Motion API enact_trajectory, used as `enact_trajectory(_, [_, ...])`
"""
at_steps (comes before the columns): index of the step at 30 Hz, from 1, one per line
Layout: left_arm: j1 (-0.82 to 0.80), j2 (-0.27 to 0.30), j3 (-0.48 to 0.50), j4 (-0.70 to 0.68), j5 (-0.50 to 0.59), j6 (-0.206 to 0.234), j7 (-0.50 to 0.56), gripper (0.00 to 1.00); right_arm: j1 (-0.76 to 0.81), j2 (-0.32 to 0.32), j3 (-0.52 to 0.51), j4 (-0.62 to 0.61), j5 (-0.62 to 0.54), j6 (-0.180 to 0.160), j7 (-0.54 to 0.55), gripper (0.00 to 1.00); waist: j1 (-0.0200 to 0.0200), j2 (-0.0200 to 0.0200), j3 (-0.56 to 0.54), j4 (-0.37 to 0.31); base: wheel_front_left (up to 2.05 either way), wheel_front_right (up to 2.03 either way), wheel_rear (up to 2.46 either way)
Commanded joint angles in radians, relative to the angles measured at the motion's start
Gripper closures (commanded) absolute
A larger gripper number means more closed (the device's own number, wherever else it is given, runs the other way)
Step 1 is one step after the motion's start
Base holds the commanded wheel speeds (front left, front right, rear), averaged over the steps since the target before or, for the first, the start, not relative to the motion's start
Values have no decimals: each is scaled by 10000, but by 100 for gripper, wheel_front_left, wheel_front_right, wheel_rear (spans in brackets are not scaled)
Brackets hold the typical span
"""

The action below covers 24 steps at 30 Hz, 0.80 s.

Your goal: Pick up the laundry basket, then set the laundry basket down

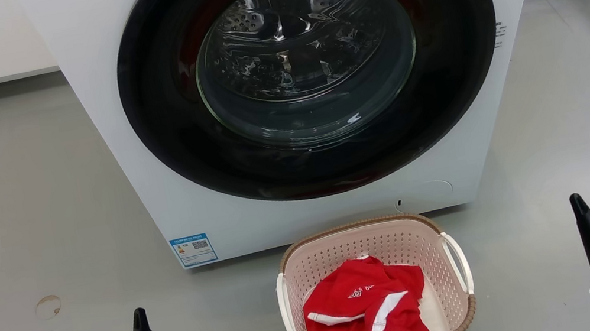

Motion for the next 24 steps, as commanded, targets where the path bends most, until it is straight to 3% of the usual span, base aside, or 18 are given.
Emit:
enact_trajectory(1, [-106, 134, 98, -325, 393, 56, -147, 0, -352, -286, 182, -246, -432, 34, -210, 0, -1, 0, -1, 8, 0, 0, 0])
enact_trajectory(24, [35, 169, -97, -448, 2728, 241, -821, 0, -390, -540, 1096, -77, -2345, 45, -885, 0, -1, 0, -27, 48, 0, 0, 0])
